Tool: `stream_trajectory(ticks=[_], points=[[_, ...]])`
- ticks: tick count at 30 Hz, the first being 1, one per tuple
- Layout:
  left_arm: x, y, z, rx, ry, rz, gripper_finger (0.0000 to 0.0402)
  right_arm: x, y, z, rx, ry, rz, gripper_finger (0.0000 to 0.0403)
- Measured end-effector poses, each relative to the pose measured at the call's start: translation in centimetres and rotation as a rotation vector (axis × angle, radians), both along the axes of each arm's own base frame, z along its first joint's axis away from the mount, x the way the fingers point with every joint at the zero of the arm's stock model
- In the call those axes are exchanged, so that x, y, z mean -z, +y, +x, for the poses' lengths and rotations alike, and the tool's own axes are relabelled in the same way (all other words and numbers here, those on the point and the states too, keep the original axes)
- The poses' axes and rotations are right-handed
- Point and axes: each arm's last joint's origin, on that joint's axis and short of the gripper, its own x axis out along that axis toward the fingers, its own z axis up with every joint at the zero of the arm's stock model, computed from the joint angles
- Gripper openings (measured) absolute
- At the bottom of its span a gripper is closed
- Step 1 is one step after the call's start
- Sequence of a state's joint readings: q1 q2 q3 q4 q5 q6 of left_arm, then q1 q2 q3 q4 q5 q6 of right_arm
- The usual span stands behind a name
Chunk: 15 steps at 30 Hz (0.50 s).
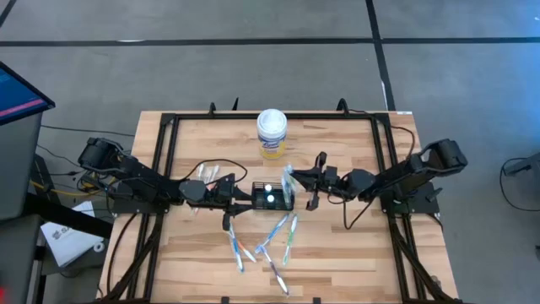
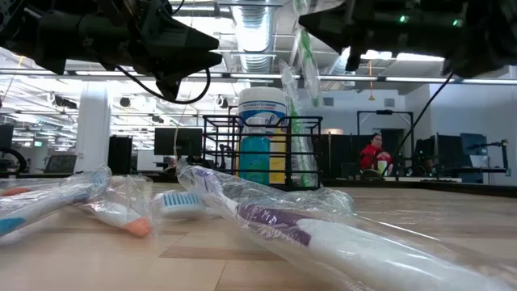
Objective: Pick & Place toothbrushing station
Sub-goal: Put the left green toothbrush into the black mesh organizer
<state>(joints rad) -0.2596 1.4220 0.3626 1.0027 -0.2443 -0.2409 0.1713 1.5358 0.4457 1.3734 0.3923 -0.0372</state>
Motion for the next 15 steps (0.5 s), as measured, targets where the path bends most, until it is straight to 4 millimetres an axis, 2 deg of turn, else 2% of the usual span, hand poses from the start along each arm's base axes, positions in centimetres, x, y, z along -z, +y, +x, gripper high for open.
stream_trajectory(ticks=[4, 10, 15], points=[[0.0, 0.0, 0.0, 0.0, 0.0, 0.0, 0.0113, 0.8, -0.4, 0.1, 0.001, -0.06, -0.001, 0.0], [0.0, 0.0, 0.0, 0.001, 0.0, 0.0, 0.0113, 2.6, -0.9, 0.7, 0.011, -0.021, 0.0, 0.0], [0.0, 0.0, 0.0, 0.001, 0.0, 0.0, 0.0113, 2.9, -1.2, 0.8, 0.019, -0.01, 0.002, 0.0]])
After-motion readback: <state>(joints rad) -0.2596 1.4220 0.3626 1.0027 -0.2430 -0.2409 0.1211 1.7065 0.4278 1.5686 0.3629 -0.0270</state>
